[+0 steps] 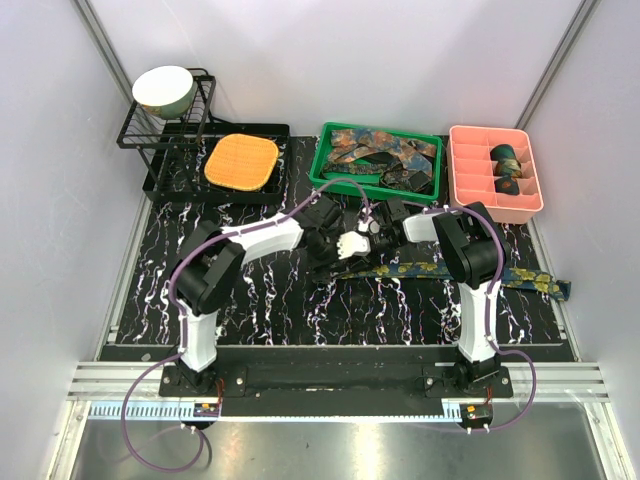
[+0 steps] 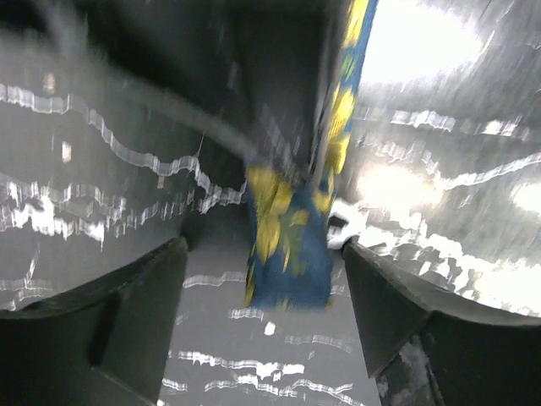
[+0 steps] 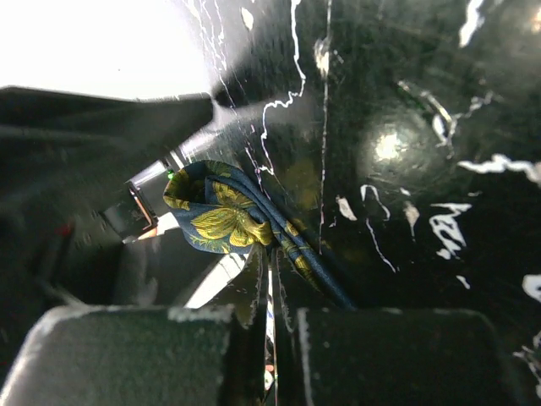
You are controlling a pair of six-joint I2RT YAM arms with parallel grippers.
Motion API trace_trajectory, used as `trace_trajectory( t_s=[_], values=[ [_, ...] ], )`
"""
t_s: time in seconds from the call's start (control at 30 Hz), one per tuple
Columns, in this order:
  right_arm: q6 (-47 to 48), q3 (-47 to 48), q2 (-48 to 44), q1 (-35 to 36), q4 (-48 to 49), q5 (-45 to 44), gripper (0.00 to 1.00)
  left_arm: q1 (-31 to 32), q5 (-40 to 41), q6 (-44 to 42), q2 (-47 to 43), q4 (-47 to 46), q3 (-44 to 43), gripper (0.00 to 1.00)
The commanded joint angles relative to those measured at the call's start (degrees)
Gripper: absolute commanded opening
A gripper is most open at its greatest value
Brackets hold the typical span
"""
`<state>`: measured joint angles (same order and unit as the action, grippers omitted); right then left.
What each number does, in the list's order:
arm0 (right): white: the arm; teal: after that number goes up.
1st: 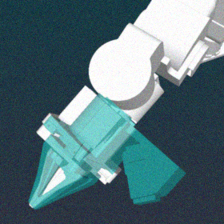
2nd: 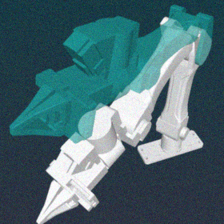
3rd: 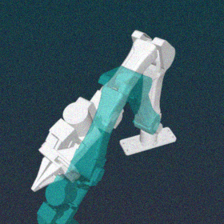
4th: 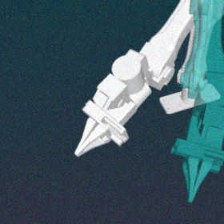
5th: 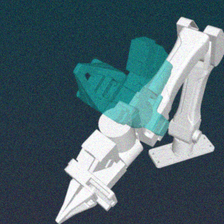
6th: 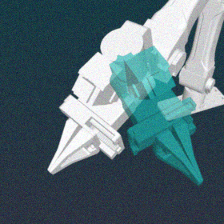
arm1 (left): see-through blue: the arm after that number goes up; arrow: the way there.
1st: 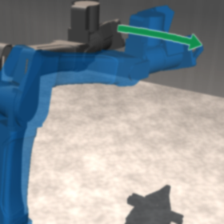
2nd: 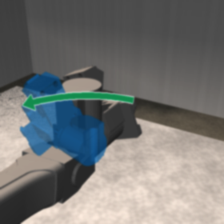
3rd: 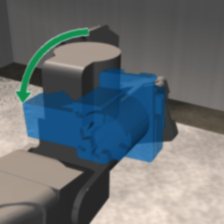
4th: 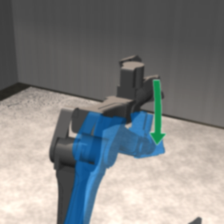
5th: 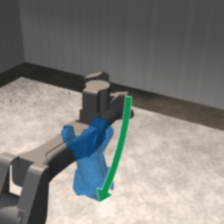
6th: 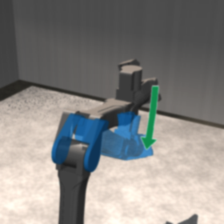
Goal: Roll the ties
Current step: Roll the tie at the center of the board.
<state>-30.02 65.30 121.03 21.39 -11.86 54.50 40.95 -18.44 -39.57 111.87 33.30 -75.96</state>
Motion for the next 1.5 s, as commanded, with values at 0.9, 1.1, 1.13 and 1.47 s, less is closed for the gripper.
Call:
trace_trajectory(
  t_s=[0.9, 1.1, 1.13, 1.47],
  values=[
    [2.5, 2.1, 2.5, 0.4, -5.6, -9.8, 0.00, -1.3, -13.0, -5.0, -3.4, -0.4, -3.4, 0.39],
    [2.3, 2.1, 2.7, 0.3, -5.6, -9.9, 0.00, 0.8, -13.0, -5.2, -0.3, 0.3, -5.9, 0.38],
    [2.3, 2.2, 2.8, 0.4, -5.6, -9.9, 0.00, 1.1, -13.0, -5.1, 0.2, 0.6, -6.4, 0.38],
    [2.1, 2.3, 3.0, 0.4, -5.2, -9.0, 0.00, 2.5, -8.3, -5.0, 6.2, 3.0, -8.9, 0.38]
  ],
)
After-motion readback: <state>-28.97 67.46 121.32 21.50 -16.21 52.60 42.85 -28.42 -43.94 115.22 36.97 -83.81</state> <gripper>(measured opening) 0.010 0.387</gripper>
